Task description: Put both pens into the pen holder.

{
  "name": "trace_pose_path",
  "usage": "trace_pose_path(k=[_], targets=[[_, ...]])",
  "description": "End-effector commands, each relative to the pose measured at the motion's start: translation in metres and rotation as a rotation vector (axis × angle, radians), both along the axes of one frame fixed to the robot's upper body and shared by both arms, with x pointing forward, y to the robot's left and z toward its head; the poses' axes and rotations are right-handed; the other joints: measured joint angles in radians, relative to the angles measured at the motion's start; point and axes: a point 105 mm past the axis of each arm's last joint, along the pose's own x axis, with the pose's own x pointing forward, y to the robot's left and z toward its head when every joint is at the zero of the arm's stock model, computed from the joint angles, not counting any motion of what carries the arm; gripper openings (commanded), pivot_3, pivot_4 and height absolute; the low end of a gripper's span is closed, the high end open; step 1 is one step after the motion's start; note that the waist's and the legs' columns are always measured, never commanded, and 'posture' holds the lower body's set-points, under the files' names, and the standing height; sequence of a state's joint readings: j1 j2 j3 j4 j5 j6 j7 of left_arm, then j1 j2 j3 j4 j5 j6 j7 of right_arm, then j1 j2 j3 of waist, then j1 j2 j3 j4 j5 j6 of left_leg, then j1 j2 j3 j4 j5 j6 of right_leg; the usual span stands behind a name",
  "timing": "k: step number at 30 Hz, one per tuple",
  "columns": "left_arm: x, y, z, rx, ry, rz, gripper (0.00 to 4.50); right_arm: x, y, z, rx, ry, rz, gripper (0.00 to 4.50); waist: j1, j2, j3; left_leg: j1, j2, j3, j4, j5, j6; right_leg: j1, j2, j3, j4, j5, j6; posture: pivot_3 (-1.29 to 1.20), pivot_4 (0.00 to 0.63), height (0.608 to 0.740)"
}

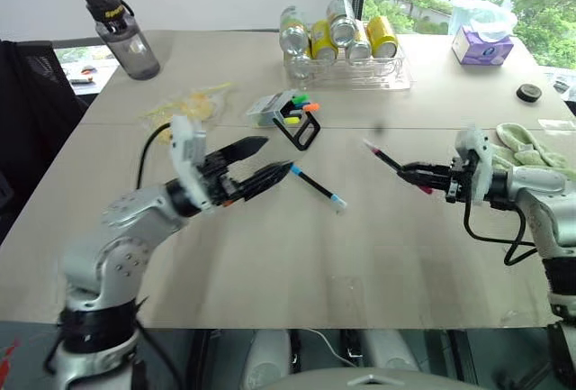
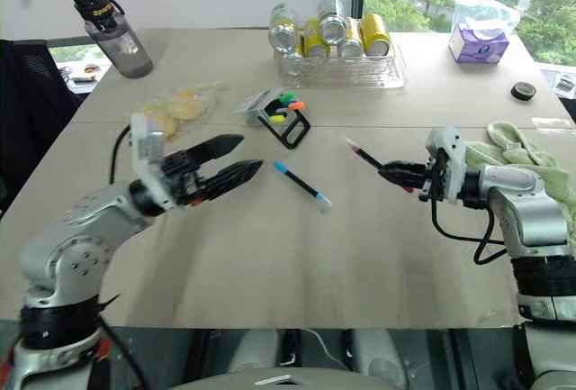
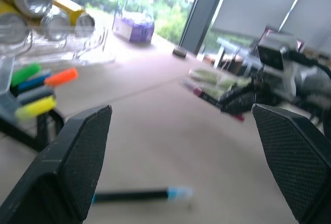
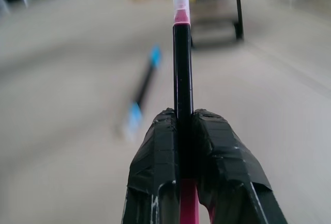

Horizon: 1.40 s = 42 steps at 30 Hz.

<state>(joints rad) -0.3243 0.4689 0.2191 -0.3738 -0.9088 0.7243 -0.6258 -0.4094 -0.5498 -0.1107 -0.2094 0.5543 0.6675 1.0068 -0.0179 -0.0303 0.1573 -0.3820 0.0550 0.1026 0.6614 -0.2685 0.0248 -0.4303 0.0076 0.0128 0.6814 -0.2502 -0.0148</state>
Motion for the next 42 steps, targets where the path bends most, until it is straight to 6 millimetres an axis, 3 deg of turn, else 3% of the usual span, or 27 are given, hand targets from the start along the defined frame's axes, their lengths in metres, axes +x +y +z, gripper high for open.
trace_pose_path(k=[1,6,12,19,29,35,37,42], targets=[[0.013,-0.011,0.008,-0.105,0.025,-0.002,4.5,-0.018,0.029,0.029,0.14,-0.028,0.045,0.02,0.001,0.0,0.0,0.0,0.0,0.0,0.001,0.0,0.0,0.0,0.0,0.0,0.0,0.0,0.0,0.0,0.15,0.74],[0.02,-0.034,0.019,-0.228,0.038,-0.089,4.5,-0.028,0.055,0.037,0.198,-0.02,0.091,0.02,0.005,0.0,0.0,-0.004,-0.001,-0.001,0.007,-0.001,0.001,0.0,0.0,-0.001,0.0,0.0,0.0,0.0,0.15,0.74],[0.01,-0.054,0.028,-0.282,0.04,-0.207,4.5,-0.03,0.062,0.042,0.229,-0.02,0.125,0.02,0.004,0.0,0.0,-0.005,-0.001,-0.003,0.007,-0.001,0.002,0.0,0.0,-0.002,-0.001,0.0,0.0,0.0,0.15,0.74],[0.003,-0.06,0.023,-0.276,0.069,-0.255,4.5,-0.027,0.066,0.04,0.249,-0.021,0.147,0.02,0.004,0.0,0.0,-0.005,-0.001,-0.004,0.007,-0.001,0.002,0.0,0.001,-0.002,0.0,0.0,0.0,0.0,0.15,0.74],[0.0,-0.056,0.021,-0.272,0.06,-0.251,0.02,-0.026,0.072,0.039,0.265,-0.01,0.15,0.0,0.003,0.0,0.0,-0.005,-0.001,-0.005,0.007,-0.001,0.002,0.0,0.001,-0.003,-0.001,0.0,0.0,0.0,0.15,0.74],[0.015,-0.027,0.03,-0.204,-0.043,-0.118,0.0,-0.025,0.061,0.015,0.146,0.051,0.092,2.7,0.004,0.0,0.0,-0.005,-0.001,-0.006,0.007,-0.001,0.002,0.0,0.001,-0.003,-0.001,0.0,0.0,0.0,0.15,0.74],[0.019,-0.017,0.033,-0.137,-0.097,-0.077,0.0,-0.024,0.046,0.004,0.09,0.054,0.054,2.7,0.006,0.0,0.0,-0.006,-0.001,-0.005,0.007,-0.001,0.002,0.0,0.001,-0.003,-0.002,0.0,0.0,0.0,0.15,0.74],[0.033,-0.007,0.046,0.075,-0.277,0.026,0.0,-0.013,0.004,0.001,0.031,0.036,-0.078,2.7,0.009,0.0,0.0,-0.008,-0.002,-0.006,0.007,-0.001,0.003,-0.001,0.0,-0.004,-0.003,0.0,0.0,0.0,0.15,0.74]])
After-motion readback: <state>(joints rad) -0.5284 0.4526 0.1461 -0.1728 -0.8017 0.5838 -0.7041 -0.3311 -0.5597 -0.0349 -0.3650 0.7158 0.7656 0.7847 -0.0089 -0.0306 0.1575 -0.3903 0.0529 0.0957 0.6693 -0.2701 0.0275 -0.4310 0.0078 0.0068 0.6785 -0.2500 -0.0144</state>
